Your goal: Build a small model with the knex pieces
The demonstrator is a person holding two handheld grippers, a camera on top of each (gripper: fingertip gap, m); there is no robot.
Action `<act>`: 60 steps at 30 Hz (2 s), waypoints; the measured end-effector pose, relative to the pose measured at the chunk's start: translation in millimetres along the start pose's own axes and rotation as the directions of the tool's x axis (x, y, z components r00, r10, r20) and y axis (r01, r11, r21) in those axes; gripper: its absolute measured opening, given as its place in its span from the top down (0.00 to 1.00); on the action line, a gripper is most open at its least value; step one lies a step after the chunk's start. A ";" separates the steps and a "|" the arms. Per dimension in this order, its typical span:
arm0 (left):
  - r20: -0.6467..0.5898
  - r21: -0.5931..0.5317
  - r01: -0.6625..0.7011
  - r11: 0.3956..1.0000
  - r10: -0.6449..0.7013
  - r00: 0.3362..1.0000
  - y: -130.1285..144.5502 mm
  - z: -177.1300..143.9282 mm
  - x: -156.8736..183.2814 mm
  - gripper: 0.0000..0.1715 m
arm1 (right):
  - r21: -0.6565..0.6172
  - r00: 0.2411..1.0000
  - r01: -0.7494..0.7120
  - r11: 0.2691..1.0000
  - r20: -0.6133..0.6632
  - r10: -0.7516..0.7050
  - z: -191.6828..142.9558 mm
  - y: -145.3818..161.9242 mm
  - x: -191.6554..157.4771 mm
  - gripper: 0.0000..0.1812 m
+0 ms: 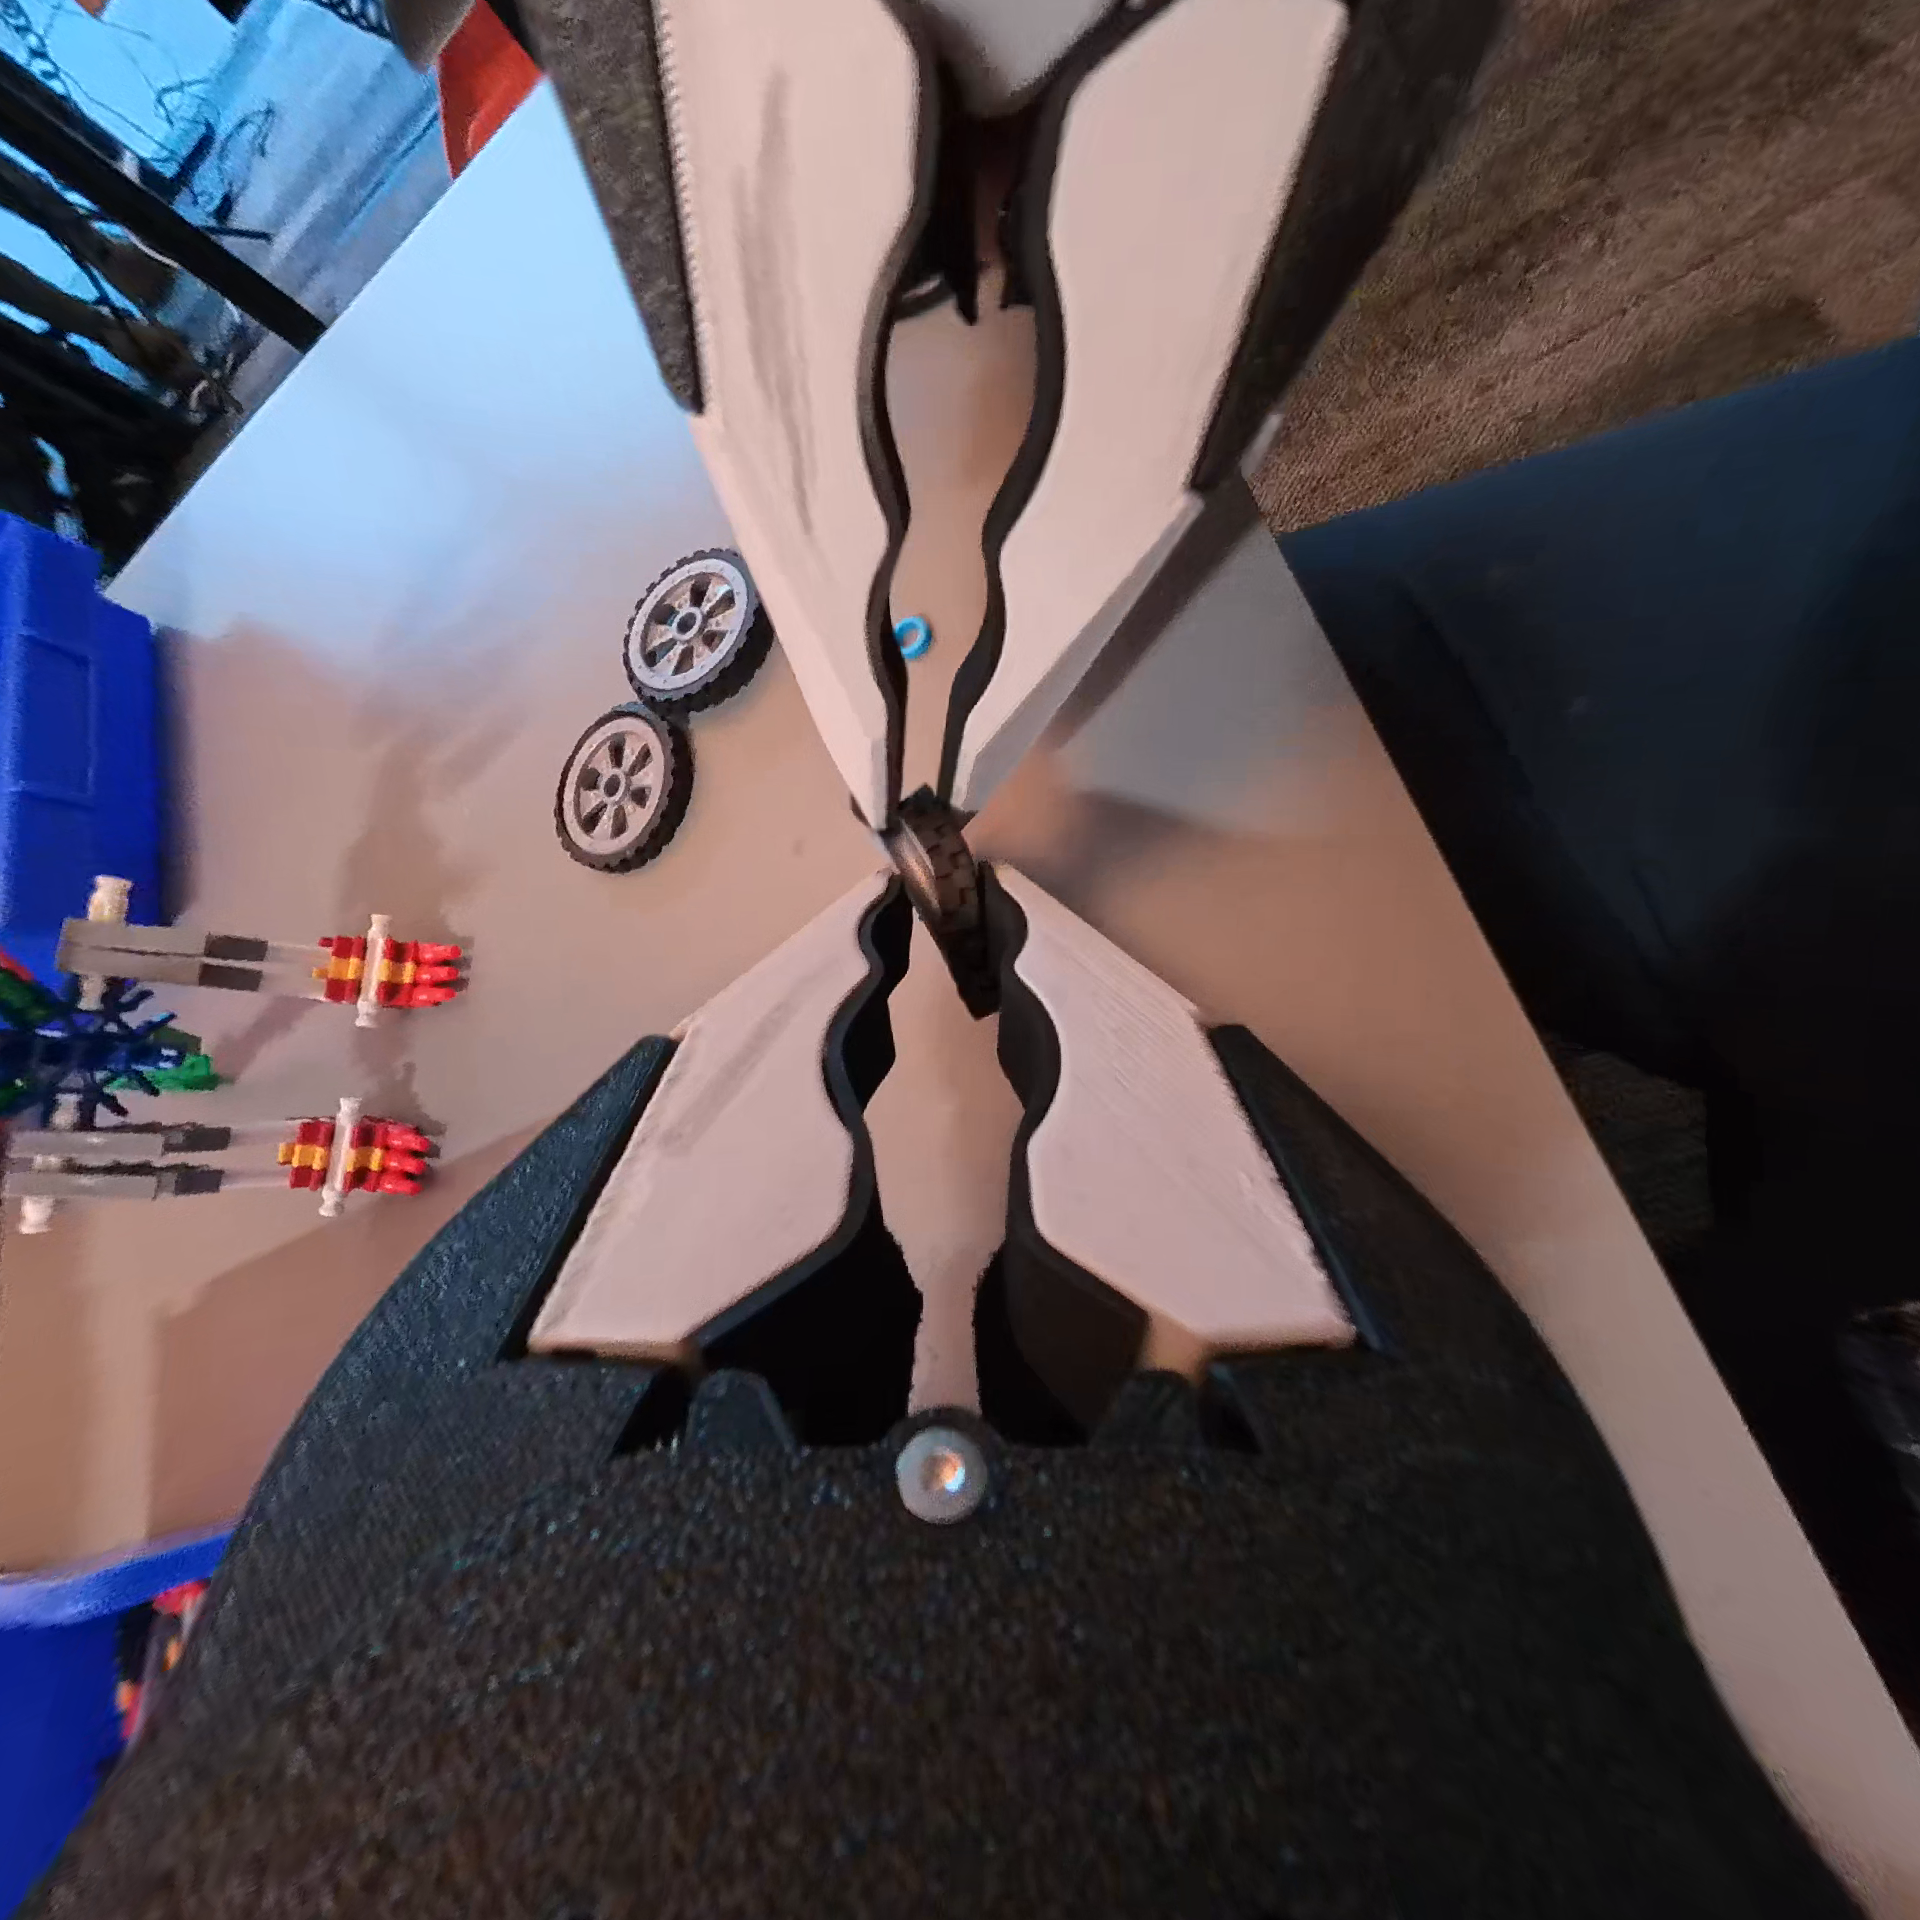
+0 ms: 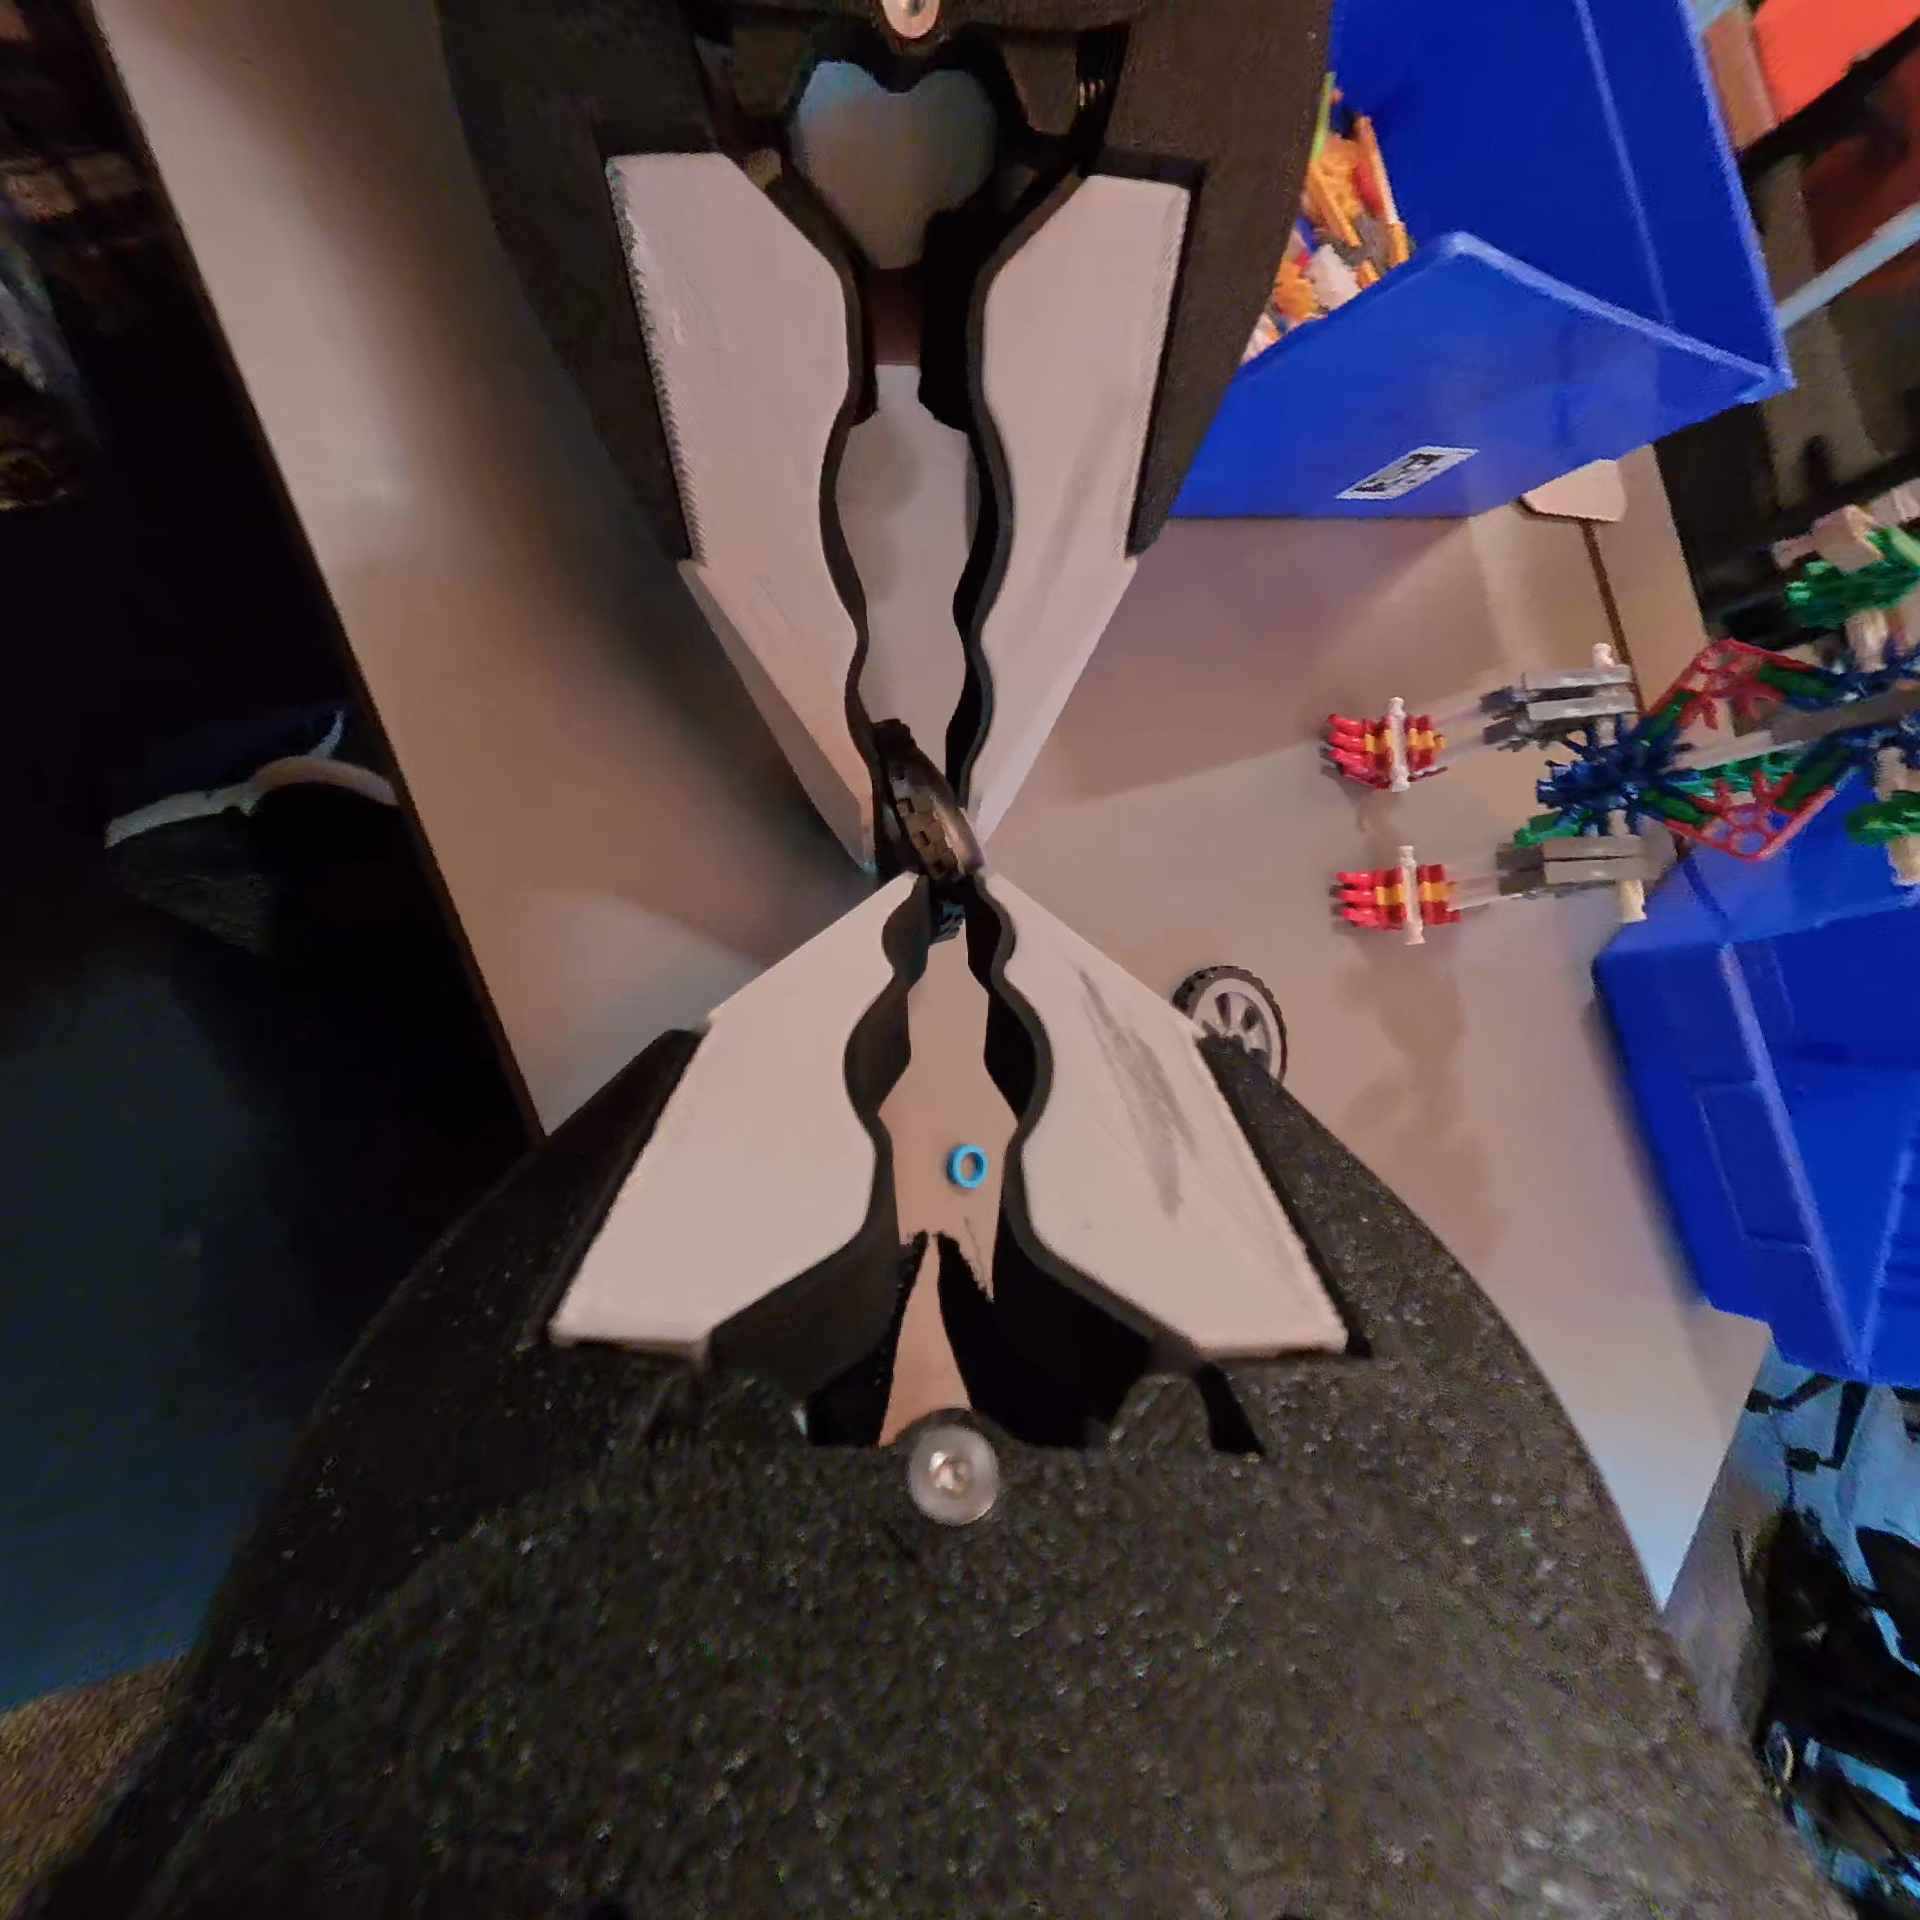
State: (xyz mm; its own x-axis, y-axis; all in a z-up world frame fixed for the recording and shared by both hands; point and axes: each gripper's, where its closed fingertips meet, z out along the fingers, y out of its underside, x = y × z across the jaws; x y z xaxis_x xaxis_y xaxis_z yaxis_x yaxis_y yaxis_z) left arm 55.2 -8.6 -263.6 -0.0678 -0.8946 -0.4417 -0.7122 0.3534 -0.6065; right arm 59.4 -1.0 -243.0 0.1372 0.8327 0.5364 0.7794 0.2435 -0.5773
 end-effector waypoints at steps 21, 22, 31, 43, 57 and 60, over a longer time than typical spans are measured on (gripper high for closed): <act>0.060 -0.080 -0.288 0.954 0.293 0.954 6.0 -6.8 10.1 0.95 | -0.039 0.989 0.127 0.991 0.081 -0.124 -1.8 3.4 -20.9 0.97; 0.063 -0.086 -0.303 0.949 0.309 0.949 6.7 -7.2 10.5 0.95 | -0.039 0.988 0.128 0.991 0.089 -0.124 -1.8 3.5 -21.8 0.97; 0.174 -0.088 -0.329 0.940 0.340 0.924 6.0 -6.6 8.5 0.95 | -0.031 1.000 0.031 0.999 -0.001 -0.031 -13.9 6.4 -15.9 0.94; 0.158 -0.103 -0.388 0.916 0.400 0.903 11.6 -7.8 16.1 0.92 | -0.034 0.996 0.069 0.997 0.059 -0.067 4.1 5.9 -31.0 0.94; 0.188 0.006 -0.090 0.996 0.087 0.978 7.3 -19.2 -0.1 0.94 | -0.024 0.994 -0.090 0.996 0.067 0.092 -0.5 0.4 -13.3 0.89; 0.263 0.011 -0.012 1.000 0.009 0.965 6.5 -25.8 -17.7 0.95 | -0.025 0.983 -0.181 0.983 0.024 0.182 -5.2 6.6 -6.4 0.89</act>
State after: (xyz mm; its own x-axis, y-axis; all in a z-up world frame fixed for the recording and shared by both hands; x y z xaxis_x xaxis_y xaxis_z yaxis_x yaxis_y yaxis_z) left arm 33.8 2.5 -242.7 0.1122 -0.7878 -0.6056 -0.7039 0.3671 -0.6080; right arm 66.8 -7.2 -247.0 0.2620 0.8748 0.4076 0.7565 0.0761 -0.6495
